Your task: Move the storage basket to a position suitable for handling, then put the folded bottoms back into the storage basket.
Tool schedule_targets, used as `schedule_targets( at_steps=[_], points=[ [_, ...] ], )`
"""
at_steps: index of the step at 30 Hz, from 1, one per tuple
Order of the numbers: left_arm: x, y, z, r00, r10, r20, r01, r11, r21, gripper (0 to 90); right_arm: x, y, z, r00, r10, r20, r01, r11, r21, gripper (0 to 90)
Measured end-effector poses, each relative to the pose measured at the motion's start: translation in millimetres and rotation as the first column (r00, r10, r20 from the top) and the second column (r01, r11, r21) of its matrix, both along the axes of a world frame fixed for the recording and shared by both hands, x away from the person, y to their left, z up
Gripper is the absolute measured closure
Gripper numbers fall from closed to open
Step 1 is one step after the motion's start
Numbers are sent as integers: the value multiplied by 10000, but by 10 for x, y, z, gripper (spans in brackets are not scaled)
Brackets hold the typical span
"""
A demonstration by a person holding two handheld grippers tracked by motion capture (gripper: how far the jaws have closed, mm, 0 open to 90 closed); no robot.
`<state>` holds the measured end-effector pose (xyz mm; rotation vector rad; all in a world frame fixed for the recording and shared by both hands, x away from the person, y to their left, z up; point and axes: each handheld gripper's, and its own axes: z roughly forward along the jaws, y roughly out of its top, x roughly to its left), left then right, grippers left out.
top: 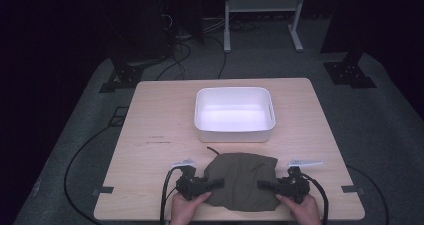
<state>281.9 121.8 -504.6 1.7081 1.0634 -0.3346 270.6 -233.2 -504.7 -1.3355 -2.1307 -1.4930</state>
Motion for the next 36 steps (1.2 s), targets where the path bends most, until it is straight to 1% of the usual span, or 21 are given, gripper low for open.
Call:
schedule_targets(
  at_steps=[3,5,9,13,14,19,23,29,31,32,36],
  points=[
    [-5,5,18,10000,-76,36,76,9999,-108,592,-3,-4,15,10000,6,-28,-5,10000,97,632],
    [-10,21,26,9999,-92,53,93,9998,-173,593,-4,2,29,10000,25,82,-26,9999,144,633],
    [-17,60,55,9999,-101,102,105,9992,-376,600,-12,27,58,9999,2,112,-6,9993,368,636],
    [-21,101,112,9995,-128,294,143,9984,-540,609,-32,66,129,9986,58,531,-73,9996,264,640],
    [-25,109,124,9994,-112,333,131,9983,-569,609,-33,75,149,9982,60,592,-81,9993,362,642],
    [-59,127,186,9985,-114,532,146,9980,-619,614,-42,83,184,9979,70,650,-115,9976,684,646],
    [-71,121,209,9981,-99,615,140,9977,-667,615,-53,74,212,9977,62,674,-116,9967,798,649],
    [-80,122,257,9977,-14,674,60,9977,-680,617,-43,81,261,9969,111,780,-175,9965,816,650],
    [-80,128,295,9968,-46,804,98,9979,-639,617,-45,89,287,9966,105,821,-177,9961,863,650],
    [-82,127,311,9963,-35,859,92,9978,-657,617,-44,88,296,9964,112,839,-187,9959,882,650],
    [-83,127,347,9962,-26,876,91,9973,-733,620,-41,75,349,9965,61,831,-142,9951,979,652]
  ],
)
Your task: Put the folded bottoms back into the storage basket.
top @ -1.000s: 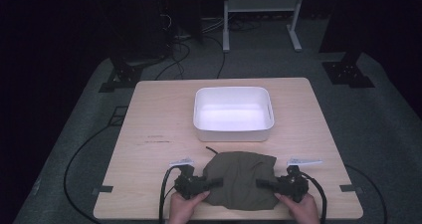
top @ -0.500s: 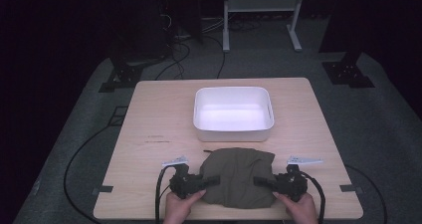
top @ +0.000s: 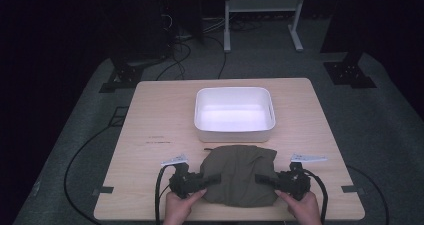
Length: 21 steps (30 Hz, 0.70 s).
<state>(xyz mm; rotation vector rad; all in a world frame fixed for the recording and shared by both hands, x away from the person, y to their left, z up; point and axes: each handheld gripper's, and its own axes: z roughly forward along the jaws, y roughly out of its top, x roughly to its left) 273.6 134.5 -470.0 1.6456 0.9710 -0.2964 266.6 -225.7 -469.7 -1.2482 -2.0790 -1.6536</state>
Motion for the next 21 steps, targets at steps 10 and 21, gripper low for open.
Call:
schedule_targets(
  at_steps=[10,21],
  points=[
    [18,34,170,9997,160,200,-156,9997,-182,620,51,30,198,9999,64,125,-66,9998,184,655],
    [89,80,470,9970,331,697,-310,9990,-313,620,145,82,482,9984,73,556,-89,9995,290,655]
  ],
)
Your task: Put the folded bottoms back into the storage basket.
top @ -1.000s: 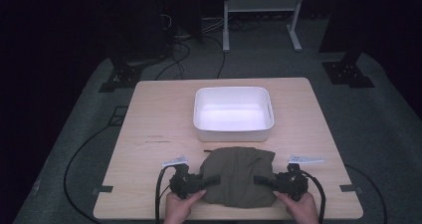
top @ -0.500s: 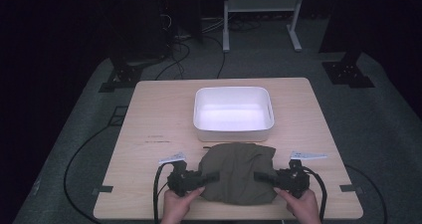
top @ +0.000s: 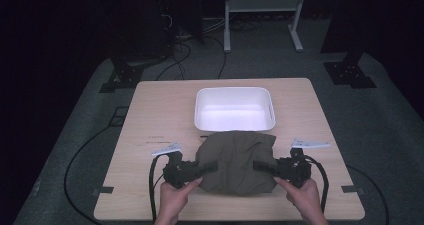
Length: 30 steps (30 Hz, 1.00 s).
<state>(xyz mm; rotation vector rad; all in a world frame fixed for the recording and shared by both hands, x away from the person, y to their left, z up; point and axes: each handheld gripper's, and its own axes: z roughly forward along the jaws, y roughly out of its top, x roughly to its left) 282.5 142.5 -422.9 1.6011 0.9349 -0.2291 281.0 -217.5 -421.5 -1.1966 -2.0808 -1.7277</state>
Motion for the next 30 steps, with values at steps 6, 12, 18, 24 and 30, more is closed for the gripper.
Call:
schedule_targets(
  at_steps=[6,12,18,24,30],
  points=[
    [76,7,143,9998,-26,209,27,10000,-2,620,68,-3,124,9999,-93,83,91,9996,250,656],
    [179,-4,264,9995,36,301,-33,9999,-107,620,146,-10,231,9995,-168,280,158,9993,352,655],
    [256,1,373,9988,105,474,-104,9999,-31,620,238,0,319,9991,-189,387,173,9990,404,655],
    [356,-1,477,9986,138,511,-133,9999,-99,620,331,10,424,9986,-253,459,234,9988,421,656],
    [437,-13,565,9980,133,611,-134,9999,10,620,408,5,511,9981,-323,518,300,9985,456,655]
  ],
)
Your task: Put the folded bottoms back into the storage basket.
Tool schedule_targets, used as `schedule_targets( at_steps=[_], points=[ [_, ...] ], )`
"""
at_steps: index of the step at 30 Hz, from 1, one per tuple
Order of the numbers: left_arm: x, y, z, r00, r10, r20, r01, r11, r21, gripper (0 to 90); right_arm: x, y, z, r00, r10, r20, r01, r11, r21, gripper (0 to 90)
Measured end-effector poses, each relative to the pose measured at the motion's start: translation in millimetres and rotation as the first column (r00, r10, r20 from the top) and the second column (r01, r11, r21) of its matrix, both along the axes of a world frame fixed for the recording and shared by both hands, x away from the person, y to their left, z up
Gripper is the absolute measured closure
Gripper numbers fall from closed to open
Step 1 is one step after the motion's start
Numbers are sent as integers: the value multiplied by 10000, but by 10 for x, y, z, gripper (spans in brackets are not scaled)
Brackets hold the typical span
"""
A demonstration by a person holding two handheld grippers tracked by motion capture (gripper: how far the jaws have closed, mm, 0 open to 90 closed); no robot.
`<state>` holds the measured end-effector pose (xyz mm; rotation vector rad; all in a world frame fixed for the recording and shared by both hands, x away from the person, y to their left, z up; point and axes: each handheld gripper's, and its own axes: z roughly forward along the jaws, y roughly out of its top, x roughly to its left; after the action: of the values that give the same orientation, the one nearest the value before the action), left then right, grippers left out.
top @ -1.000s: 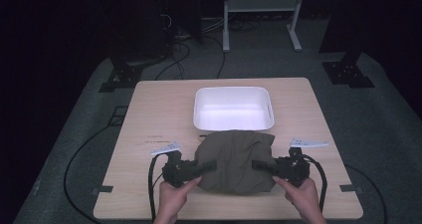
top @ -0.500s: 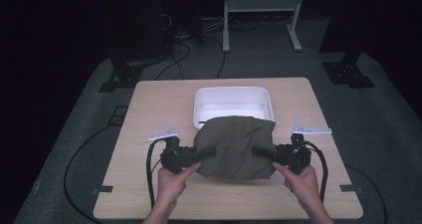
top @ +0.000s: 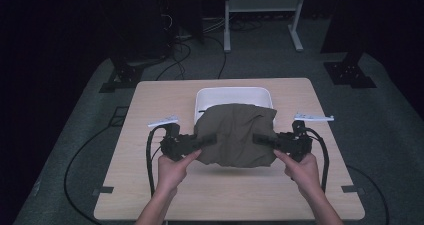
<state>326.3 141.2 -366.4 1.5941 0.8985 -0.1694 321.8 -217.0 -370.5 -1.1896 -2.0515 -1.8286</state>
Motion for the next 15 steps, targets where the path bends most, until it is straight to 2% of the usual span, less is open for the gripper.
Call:
schedule_targets(
  at_steps=[15],
  points=[
    [187,-18,83,9997,171,-171,-173,9998,-67,620,175,-8,97,9999,-138,-12,138,9999,89,655]
  ],
)
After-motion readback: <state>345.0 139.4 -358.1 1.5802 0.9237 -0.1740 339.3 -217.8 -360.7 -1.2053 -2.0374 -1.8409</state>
